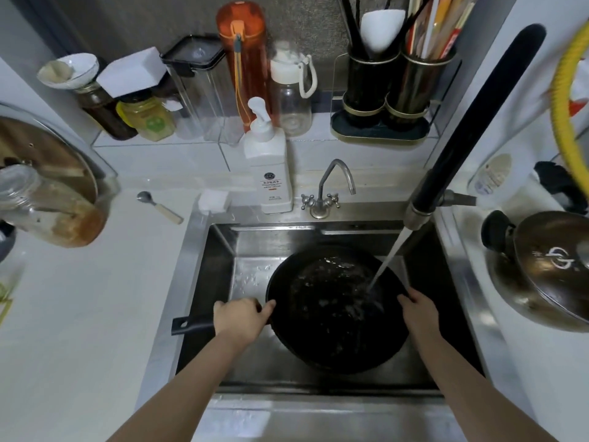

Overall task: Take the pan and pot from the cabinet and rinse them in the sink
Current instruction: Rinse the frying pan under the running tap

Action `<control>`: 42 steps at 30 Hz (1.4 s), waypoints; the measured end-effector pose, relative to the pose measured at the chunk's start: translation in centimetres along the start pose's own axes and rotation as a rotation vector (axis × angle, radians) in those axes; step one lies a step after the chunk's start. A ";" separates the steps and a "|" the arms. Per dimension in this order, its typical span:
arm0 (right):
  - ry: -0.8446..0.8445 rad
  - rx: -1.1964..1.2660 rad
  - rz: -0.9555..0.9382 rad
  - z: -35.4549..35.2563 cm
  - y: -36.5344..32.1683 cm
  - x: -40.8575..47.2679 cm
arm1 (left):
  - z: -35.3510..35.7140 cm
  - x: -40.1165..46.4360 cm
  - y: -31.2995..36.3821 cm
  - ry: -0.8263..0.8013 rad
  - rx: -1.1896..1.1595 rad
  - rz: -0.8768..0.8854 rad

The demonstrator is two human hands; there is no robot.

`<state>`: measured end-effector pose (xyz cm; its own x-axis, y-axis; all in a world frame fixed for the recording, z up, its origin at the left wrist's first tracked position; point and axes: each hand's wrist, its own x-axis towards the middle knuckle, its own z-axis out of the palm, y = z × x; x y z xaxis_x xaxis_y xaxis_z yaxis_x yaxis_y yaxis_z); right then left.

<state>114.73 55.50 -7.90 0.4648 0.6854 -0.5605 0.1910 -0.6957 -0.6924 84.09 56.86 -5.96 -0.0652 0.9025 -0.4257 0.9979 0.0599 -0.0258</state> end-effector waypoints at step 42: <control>-0.081 -0.505 -0.715 -2.1 -8.2 -3.3 | -13.7 -0.4 13.5 0.274 0.489 0.380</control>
<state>113.39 58.48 0.59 0.0282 0.9931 -0.1134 0.7817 -0.0926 -0.6167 97.57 63.11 6.27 0.3566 0.9021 -0.2432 0.8334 -0.4247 -0.3535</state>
